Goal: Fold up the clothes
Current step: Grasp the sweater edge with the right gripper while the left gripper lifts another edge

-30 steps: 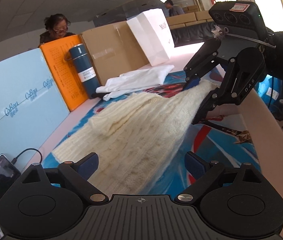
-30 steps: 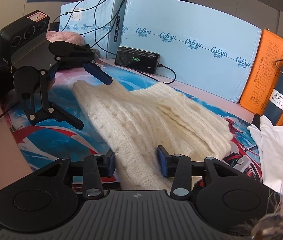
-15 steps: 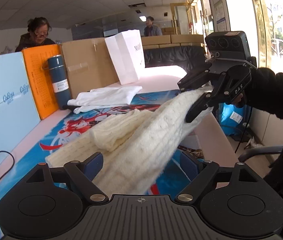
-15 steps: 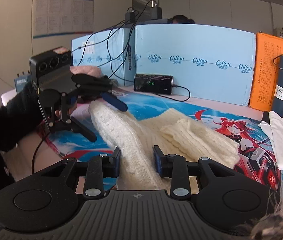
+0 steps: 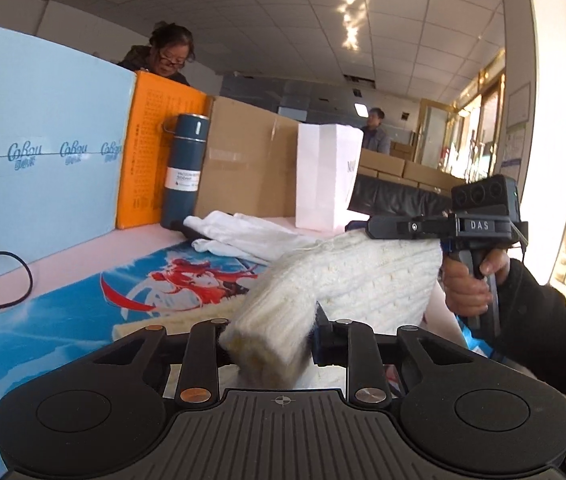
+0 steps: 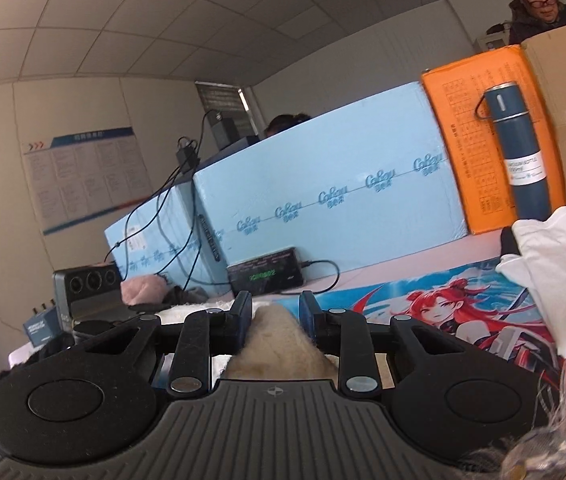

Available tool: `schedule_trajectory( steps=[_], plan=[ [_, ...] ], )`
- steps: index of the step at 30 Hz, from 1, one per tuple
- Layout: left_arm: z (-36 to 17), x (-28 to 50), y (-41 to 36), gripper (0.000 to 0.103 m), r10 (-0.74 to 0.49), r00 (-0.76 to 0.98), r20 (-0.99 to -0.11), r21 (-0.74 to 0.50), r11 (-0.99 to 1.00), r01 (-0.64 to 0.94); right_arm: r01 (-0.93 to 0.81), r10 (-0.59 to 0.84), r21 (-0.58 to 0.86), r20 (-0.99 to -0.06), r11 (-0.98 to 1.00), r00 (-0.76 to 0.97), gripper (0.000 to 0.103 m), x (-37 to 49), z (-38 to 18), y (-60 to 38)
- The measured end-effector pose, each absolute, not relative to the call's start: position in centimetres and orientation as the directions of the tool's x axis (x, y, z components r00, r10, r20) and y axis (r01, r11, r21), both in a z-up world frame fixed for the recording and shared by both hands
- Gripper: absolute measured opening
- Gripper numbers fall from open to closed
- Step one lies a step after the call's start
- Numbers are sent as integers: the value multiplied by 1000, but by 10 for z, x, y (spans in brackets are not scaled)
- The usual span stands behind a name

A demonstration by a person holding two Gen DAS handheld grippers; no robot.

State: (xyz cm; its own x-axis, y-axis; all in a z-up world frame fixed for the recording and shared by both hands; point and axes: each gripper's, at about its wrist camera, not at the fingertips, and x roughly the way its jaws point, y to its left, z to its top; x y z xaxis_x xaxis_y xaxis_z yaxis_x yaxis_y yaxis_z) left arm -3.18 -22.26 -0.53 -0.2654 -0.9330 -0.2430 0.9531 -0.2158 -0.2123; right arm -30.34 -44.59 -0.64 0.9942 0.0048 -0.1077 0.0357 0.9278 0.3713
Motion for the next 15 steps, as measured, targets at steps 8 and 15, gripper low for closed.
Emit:
schedule_trajectory(
  steps=[8,15],
  plan=[
    [-6,-18,-272,24,-942,-90,-325,-312,17,950,249,-250,406,-53,879,967,64,-315,6,-449],
    [-18,-10,-297,26,-921,-69,-383,-363,81,928,330,-303,457,-134,826,943,80,-288,3,-448]
  ],
)
